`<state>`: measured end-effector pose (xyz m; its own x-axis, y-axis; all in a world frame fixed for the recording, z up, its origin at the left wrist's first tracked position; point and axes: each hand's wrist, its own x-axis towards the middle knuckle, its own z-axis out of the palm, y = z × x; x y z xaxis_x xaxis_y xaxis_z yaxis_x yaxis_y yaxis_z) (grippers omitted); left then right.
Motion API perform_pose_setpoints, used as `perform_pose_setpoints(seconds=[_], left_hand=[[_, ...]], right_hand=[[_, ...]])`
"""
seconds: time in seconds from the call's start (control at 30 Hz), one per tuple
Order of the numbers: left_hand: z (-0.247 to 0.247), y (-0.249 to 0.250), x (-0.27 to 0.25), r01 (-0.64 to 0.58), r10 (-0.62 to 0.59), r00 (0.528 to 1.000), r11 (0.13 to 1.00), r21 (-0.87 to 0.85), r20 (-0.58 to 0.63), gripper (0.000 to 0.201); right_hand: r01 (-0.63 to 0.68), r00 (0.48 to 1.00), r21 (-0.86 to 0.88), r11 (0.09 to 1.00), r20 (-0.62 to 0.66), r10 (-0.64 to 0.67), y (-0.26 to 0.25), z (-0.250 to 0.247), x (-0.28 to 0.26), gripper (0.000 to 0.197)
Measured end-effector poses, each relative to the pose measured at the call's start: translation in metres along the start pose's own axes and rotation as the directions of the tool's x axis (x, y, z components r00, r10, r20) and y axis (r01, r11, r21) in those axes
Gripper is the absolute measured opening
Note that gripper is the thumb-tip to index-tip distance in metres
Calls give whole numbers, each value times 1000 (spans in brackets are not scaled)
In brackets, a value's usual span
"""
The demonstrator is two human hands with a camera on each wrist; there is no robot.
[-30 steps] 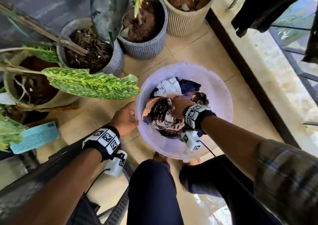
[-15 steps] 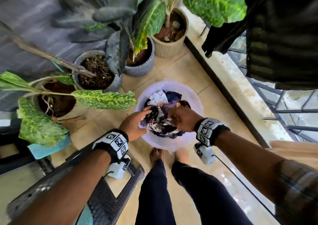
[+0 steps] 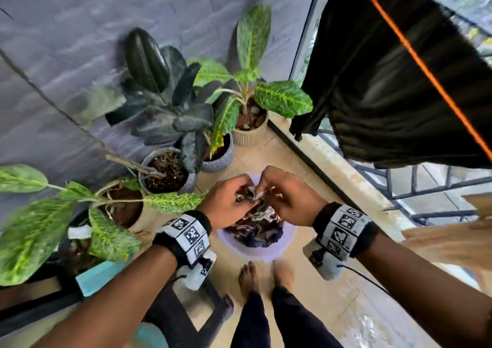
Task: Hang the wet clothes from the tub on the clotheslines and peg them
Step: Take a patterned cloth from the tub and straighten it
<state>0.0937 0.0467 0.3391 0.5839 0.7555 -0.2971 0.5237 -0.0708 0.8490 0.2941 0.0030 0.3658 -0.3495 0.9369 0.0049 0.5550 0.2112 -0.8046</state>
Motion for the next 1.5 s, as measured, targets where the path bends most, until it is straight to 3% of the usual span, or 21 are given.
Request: perform_pose_setpoints(seconds=[0.17, 0.27, 0.4, 0.5, 0.63, 0.77, 0.9, 1.0, 1.1, 1.23, 1.27, 1.37, 1.5], left_hand=[[-33, 64, -6, -152, 153, 986, 988, 30, -59, 23], [-48, 105, -10, -215, 226, 959, 973, 80, -174, 29], [-60, 153, -14, -313, 333, 925, 941, 129, -183, 22], [-64, 180, -21, -386, 422, 894, 896, 221, -151, 17], [-59, 205, -36, -434, 468, 869, 877, 207, -159, 21], [-51, 214, -44, -369, 376, 906, 927, 71, -193, 31], [-26, 212, -45, -363, 360, 906, 931, 30, -224, 61], [-11, 200, -44, -298, 317, 898, 948, 110, -306, 57], [-1, 173, -45, -179, 207, 940, 976, 125, -270, 65], [16, 159, -48, -102, 130, 976, 982, 161, -177, 32], [19, 153, -48, -78, 114, 980, 974, 214, -164, 36], [23, 120, -43, -2, 43, 986, 969, 247, -160, 85], [25, 80, -49, 183, -168, 982, 962, 202, -92, 90]], right_hand=[[17, 973, 216, 976, -229, 34, -43, -34, -4, 24], [32, 949, 449, 893, -295, 115, -66, -56, -1, 18], [27, 938, 626, 779, -285, 197, -96, -90, -2, 39], [42, 939, 570, 821, -302, 162, -112, -105, -11, 28], [90, 880, 397, 913, -461, 114, -129, -123, -22, 22], [165, 850, 167, 972, -525, -54, -147, -138, -32, 23], [209, 860, 115, 971, -495, -127, -157, -150, -35, 17], [222, 885, 87, 971, -435, -163, -158, -158, -37, 17], [234, 904, 156, 960, -397, -156, -160, -171, -37, 16], [247, 939, 185, 951, -289, -188, -163, -176, -35, 23], [251, 942, 207, 946, -276, -190, -166, -175, -34, 23], [263, 936, 263, 928, -304, -179, -170, -179, -32, 20], [223, 946, 277, 935, -293, -139, -162, -196, -25, 22]])
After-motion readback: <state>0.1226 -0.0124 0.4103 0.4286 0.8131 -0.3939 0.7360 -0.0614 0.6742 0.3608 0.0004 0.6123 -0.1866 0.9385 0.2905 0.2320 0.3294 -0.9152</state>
